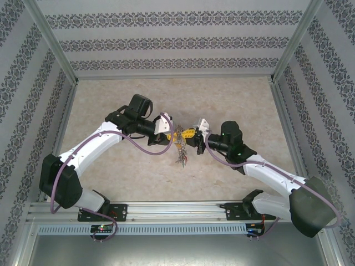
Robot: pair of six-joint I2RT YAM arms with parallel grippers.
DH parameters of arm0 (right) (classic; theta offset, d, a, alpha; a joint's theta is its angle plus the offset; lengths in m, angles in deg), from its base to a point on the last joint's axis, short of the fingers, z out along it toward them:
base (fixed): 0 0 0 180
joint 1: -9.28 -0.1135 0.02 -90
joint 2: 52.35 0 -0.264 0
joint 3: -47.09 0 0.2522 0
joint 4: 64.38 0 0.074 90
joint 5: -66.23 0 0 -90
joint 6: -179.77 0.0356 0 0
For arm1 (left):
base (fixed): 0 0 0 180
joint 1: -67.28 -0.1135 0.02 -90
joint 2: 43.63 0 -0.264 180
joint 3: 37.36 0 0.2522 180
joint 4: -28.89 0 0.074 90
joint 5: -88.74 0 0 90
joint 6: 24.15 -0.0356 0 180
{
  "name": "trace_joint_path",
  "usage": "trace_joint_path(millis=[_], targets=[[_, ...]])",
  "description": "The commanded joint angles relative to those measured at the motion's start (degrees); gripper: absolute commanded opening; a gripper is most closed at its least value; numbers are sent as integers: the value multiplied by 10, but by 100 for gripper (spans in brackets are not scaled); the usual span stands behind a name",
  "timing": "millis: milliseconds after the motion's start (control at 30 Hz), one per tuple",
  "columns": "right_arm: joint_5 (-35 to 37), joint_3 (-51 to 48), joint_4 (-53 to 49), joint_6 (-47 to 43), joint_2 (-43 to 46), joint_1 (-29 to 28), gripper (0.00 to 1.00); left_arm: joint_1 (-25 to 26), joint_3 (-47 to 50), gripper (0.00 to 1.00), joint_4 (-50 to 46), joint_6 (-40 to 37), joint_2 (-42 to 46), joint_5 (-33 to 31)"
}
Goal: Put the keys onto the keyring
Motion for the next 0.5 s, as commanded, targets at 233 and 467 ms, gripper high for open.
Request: trace_joint_path(millis=[233,467], targets=[[-30,2,83,7,-11,-13,0,-41,1,33,4,-17,59,14],[-63,24,60,-9,-25,-15,0,-42,19,40,51,-7,61,28]])
